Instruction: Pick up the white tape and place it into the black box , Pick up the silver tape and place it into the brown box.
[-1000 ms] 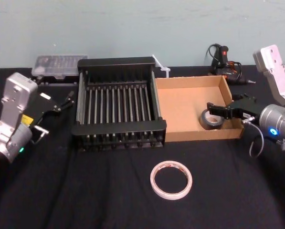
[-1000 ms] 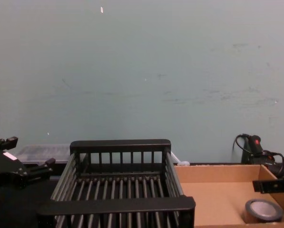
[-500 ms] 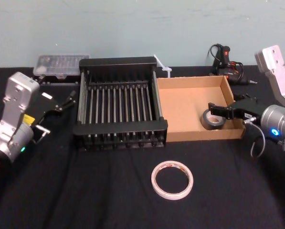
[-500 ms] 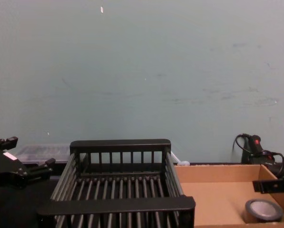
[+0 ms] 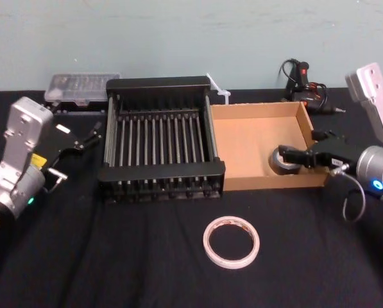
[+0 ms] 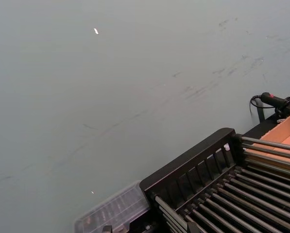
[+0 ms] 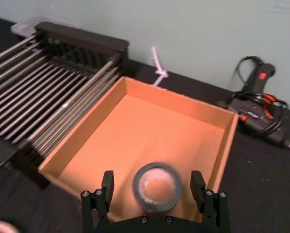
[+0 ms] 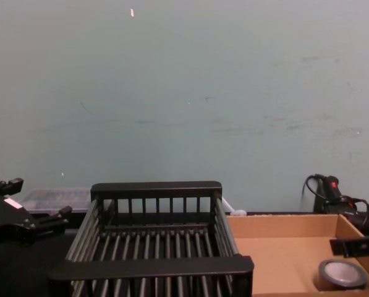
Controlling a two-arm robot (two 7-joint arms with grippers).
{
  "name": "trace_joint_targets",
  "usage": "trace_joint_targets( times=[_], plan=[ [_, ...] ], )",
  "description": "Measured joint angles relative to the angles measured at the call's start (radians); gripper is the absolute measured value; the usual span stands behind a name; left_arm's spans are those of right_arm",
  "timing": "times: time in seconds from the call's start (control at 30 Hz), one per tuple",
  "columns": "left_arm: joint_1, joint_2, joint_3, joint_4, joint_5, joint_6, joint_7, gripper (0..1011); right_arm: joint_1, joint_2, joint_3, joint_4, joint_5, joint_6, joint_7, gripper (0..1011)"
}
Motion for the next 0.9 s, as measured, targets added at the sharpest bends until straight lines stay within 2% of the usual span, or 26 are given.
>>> trace_joint_targets(
  times=[0.47,0.67,0.9],
  plan=[
    [0.000,0.000,0.000,0.000,0.000,0.000,0.000,1001,-0.090,0.081,-0.026,-0.141,0.041,0.021,0.050,1002],
    [0.000,0.000,0.000,0.000,0.000,0.000,0.000,1001,-0.116,0.126,-0.059,-0.192,0.047,0.015,0.079,1002],
    [0.000,0.000,0.000,0.000,0.000,0.000,0.000,1001,-0.127,0.156,-0.101,-0.220,0.047,0.010,0.101,1002]
  ],
)
